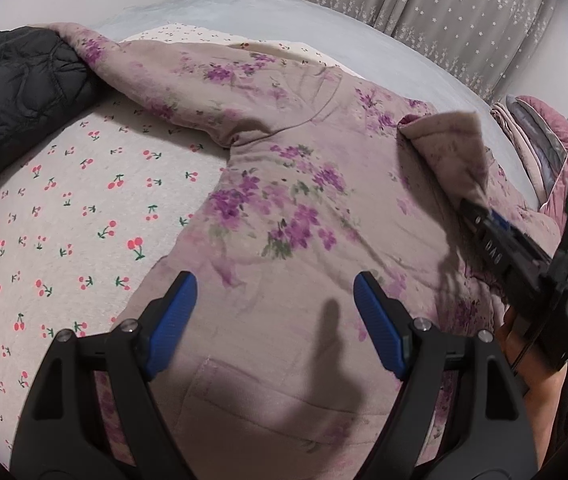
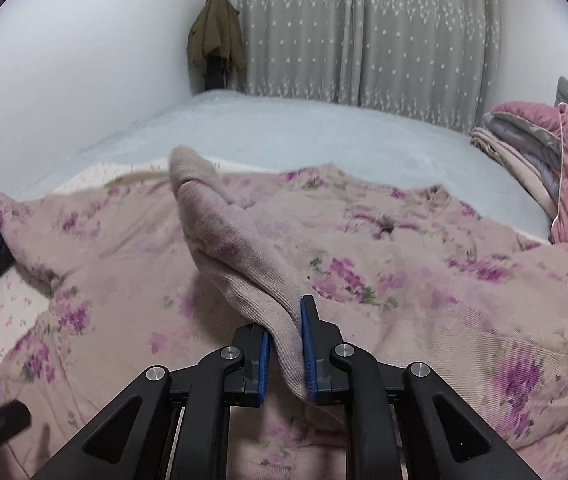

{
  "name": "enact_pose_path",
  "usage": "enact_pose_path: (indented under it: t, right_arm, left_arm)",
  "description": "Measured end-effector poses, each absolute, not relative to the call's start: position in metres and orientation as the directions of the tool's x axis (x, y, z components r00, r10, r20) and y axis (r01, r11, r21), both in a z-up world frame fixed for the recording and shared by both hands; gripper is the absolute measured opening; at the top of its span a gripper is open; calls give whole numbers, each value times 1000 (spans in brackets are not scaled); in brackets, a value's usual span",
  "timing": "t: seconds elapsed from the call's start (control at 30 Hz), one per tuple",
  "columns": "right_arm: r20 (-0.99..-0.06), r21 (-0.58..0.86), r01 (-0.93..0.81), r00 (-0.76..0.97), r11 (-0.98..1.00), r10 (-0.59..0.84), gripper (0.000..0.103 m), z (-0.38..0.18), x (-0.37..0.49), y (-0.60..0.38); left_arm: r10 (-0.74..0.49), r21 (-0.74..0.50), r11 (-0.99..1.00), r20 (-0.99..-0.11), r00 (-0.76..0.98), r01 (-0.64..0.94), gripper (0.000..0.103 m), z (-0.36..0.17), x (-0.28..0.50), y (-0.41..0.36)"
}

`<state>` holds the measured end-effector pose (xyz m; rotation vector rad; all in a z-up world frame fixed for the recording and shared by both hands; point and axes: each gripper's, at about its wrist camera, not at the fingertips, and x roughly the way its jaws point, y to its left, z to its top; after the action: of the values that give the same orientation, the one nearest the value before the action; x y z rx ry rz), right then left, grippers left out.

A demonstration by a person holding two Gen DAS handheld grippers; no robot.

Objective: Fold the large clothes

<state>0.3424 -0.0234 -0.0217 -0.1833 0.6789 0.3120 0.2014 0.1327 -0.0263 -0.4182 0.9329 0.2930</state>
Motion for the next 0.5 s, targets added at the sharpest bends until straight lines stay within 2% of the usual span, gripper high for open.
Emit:
enact_pose_path:
  t: [0.17,0.27,0.4,0.5]
  right_arm:
    - [-680,-93,-352,705,931,199,20,-22,339,-18]
    - [-695,-29,-376,673,926,251,32,-14,336,-19]
    - [-658,97,-430,649,898,382,58,1,328,-21]
    - [-644,100,-438,656,893,394,58,1,327,-13]
  left_arm:
    - [67,-217,880,-824,563,-423,81,-26,201,134]
    - [71,-224,872,-822,564,-435,81,-25,200,138]
    - [74,-232,862,-822,565,-451,81,-25,199,145]
    - [75,-237,856,-822,564,-459,81,-25,199,148]
